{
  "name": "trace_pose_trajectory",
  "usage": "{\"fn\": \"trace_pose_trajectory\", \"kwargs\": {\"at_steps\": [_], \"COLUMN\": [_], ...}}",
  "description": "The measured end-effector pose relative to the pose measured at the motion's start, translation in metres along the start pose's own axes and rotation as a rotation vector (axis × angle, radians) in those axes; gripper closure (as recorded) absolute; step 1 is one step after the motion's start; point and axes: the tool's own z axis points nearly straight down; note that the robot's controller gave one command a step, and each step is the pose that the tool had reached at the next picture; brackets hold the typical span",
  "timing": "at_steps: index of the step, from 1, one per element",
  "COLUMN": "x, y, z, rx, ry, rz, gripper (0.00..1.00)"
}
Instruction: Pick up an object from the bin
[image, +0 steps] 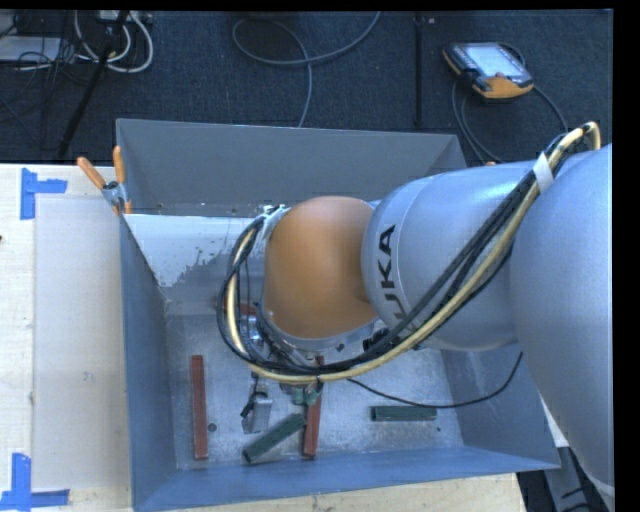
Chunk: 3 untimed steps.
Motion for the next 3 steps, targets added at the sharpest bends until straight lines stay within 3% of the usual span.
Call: {"fn": "trace_pose_trajectory", "kwargs": {"at_steps": [1,2,3], "x": [0.0,0.028,0.025], "y": [0.0,-0.04,-0.043], "z": [0.0,0.093,0.095], "rx": [0.0,-0.005,-0.002], "ry": [0.0,-0.004,-0.017], "rz": [0.0,-0.214,-0.208], "gripper": [0.0,1.0,0.0]}}
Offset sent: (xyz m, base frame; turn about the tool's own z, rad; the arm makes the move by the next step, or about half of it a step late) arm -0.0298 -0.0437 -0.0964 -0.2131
